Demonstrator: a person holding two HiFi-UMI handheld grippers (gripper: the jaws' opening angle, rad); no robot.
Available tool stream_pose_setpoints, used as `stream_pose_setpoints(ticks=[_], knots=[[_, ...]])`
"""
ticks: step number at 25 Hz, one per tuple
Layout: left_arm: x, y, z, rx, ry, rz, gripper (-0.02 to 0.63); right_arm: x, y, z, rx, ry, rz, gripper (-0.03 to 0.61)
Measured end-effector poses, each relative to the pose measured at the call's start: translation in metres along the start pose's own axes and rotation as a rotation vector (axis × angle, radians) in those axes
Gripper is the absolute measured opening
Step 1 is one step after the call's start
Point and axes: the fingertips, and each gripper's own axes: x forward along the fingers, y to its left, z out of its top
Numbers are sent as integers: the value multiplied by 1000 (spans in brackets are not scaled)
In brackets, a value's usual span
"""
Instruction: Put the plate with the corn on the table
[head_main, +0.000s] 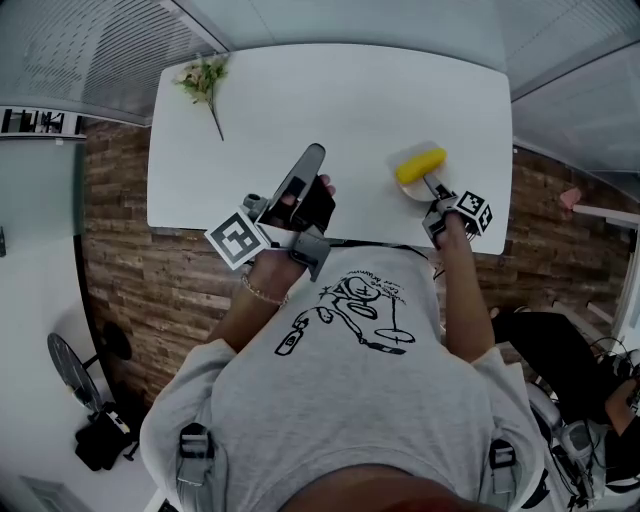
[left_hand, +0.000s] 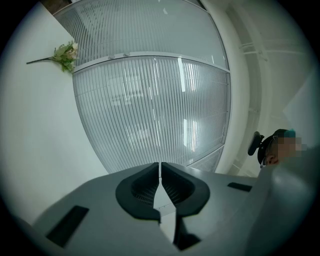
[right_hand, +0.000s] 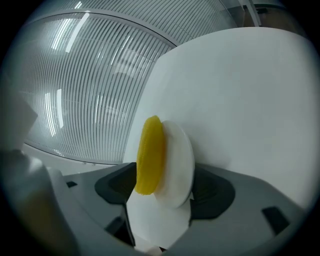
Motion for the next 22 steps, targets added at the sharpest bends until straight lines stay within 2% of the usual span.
stream_pose_setpoints(ticks=[22], knots=[[1,-1,-1,-4,8,-4,29,-15,-10,-3,-2,-9,-52,344]])
